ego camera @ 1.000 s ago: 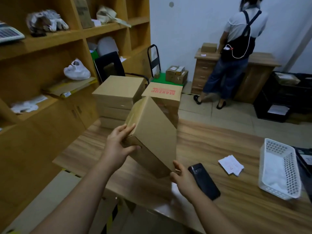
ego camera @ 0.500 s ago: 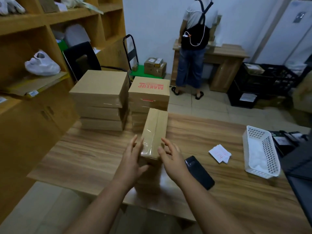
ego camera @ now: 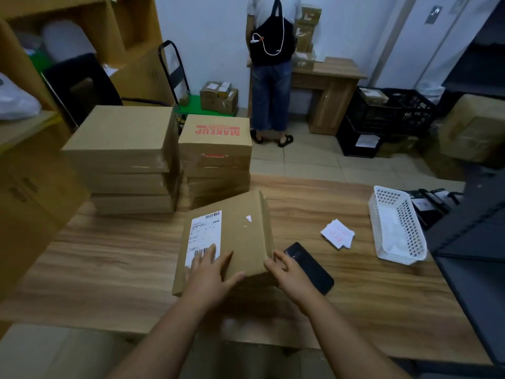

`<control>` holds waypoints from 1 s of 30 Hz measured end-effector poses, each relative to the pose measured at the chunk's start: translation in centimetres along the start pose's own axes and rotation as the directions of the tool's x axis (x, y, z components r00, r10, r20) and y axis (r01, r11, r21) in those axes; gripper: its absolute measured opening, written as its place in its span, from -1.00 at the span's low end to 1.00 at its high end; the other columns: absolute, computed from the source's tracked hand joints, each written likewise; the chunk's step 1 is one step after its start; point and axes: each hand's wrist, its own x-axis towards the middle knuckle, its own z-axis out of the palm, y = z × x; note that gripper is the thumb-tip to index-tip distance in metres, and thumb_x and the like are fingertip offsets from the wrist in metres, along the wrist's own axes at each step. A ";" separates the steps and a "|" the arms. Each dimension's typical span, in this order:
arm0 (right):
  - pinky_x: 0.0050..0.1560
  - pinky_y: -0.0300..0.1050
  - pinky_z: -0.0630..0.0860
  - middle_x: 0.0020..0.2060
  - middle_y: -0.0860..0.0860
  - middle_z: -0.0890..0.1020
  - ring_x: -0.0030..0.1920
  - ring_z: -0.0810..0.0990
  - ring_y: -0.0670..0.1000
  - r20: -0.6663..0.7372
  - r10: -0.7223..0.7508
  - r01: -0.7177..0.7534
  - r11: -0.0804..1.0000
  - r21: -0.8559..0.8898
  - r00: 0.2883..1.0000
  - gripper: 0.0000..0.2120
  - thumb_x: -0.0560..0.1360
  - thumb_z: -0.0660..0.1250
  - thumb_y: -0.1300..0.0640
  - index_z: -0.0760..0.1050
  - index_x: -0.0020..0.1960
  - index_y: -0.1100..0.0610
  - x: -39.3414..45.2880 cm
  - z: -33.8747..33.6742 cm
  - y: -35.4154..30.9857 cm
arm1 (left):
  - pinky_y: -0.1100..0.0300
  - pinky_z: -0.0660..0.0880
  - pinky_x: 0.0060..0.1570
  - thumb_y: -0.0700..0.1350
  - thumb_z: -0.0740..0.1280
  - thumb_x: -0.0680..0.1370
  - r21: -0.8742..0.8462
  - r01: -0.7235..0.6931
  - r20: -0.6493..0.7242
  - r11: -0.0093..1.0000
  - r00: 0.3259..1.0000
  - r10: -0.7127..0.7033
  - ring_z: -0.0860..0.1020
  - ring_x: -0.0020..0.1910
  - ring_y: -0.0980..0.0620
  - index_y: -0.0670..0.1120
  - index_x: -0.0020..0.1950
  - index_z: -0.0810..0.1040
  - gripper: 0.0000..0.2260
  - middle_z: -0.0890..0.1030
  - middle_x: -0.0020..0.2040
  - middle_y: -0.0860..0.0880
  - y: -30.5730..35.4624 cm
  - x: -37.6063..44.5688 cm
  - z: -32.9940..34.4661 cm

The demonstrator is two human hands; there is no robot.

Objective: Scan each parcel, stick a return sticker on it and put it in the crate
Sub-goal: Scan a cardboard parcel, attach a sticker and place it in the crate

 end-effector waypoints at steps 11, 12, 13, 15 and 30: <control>0.27 -0.10 0.36 0.38 0.02 0.39 0.34 0.38 0.05 -0.124 -0.234 0.102 0.761 -0.640 0.964 -0.58 0.56 0.25 -0.03 0.39 0.41 -0.01 7.2 -4.3 5.0 | -0.23 0.02 0.45 0.48 0.14 0.43 0.281 0.166 0.035 0.945 0.983 -0.183 -0.14 0.57 -0.15 0.29 0.54 -0.01 -0.25 -0.20 0.60 0.05 0.5 2.5 3.1; 0.30 -0.05 0.35 0.40 0.04 0.35 0.37 0.34 0.07 -0.125 -0.230 0.068 0.684 -0.726 0.965 -0.53 0.55 0.25 -0.10 0.34 0.43 -0.05 7.2 -5.1 5.6 | -0.23 0.02 0.45 0.48 0.14 0.43 0.276 0.170 0.020 0.946 0.983 -0.182 -0.14 0.57 -0.14 0.30 0.54 0.00 -0.26 -0.19 0.60 0.06 0.5 2.5 2.9; 0.34 -0.01 0.31 0.44 0.06 0.29 0.40 0.28 0.09 -0.108 -0.186 0.030 0.615 -0.788 0.977 -0.47 0.54 0.24 -0.18 0.27 0.47 -0.10 7.4 -6.0 6.3 | -0.22 0.02 0.45 0.49 0.14 0.42 0.277 0.176 0.010 0.945 0.983 -0.186 -0.14 0.57 -0.13 0.30 0.54 0.01 -0.26 -0.19 0.60 0.07 0.7 2.7 3.0; 0.37 0.05 0.26 0.49 0.09 0.17 0.45 0.20 0.12 -0.052 -0.078 -0.004 0.521 -0.853 0.996 -0.33 0.50 0.20 -0.31 0.10 0.53 -0.17 8.1 -7.5 7.9 | -0.21 0.04 0.45 0.50 0.13 0.42 0.290 0.189 0.004 0.938 0.980 -0.198 -0.13 0.57 -0.12 0.31 0.53 0.02 -0.26 -0.18 0.60 0.08 1.4 3.5 3.4; 0.19 -0.01 0.43 0.24 -0.01 0.45 0.27 0.41 0.08 -0.121 -0.201 0.050 0.682 -0.730 0.972 -0.31 0.29 0.31 -0.27 0.34 0.42 -0.20 8.2 -12.5 6.9 | -0.15 0.01 0.45 0.49 0.06 0.44 0.289 0.175 -0.006 0.941 0.983 -0.181 -0.11 0.57 -0.09 0.34 0.52 0.02 -0.32 -0.17 0.60 0.11 5.3 4.6 5.0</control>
